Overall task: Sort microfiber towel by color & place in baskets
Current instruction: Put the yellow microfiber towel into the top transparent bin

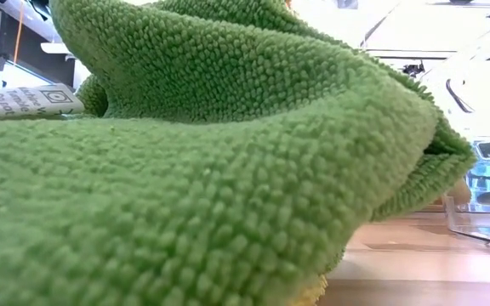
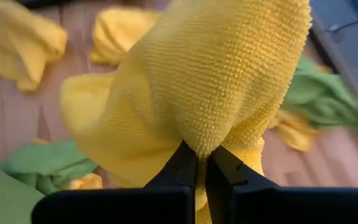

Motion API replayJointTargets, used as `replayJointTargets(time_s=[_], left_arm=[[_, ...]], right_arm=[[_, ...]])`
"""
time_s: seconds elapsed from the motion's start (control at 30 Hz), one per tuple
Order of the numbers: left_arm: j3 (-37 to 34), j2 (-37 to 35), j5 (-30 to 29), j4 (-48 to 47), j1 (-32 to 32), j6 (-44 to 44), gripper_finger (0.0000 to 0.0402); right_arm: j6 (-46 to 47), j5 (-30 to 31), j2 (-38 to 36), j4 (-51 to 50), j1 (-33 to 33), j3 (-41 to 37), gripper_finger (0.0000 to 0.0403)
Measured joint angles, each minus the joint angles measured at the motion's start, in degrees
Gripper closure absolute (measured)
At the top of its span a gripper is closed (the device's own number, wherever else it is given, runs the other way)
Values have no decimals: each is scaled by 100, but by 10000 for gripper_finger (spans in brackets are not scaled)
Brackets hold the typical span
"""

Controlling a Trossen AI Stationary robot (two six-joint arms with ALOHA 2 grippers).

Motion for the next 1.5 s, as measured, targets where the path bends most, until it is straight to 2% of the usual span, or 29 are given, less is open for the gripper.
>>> replayJointTargets(time_s=[0.17, 0.27, 0.3, 0.4, 0.47, 0.7, 0.87, 1.17, 1.5], left_arm=[[0, 0, -2, 9, -1, -21, 289], [0, 2, -34, 65, -1, -74, 289], [0, 2, -40, 113, -2, -80, 289], [0, 2, -49, 359, 1, -94, 289], [0, 2, -51, 543, -2, -200, 289], [0, 12, -60, 930, -2, -636, 289], [0, 29, -97, 973, -1, -789, 289], [0, 83, -348, 962, -1, -1148, 289], [0, 266, -347, 960, -2, -1273, 289]], right_arm=[[659, 666, -721, -1383, 249, 2, 401], [1336, 738, -928, -2578, 364, 0, 402], [1478, 733, -984, -2643, 410, -39, 402], [1325, 488, -1335, -2369, 551, -520, 402], [1619, 385, -1544, -2555, 591, -959, 402], [2022, -274, -2783, -2490, 678, -3400, 402], [2031, -431, -3432, -1811, 662, -4715, 402], [1269, -651, -3222, 82, 572, -5651, 403], [1277, -1163, -2643, 464, 109, -6615, 398]])
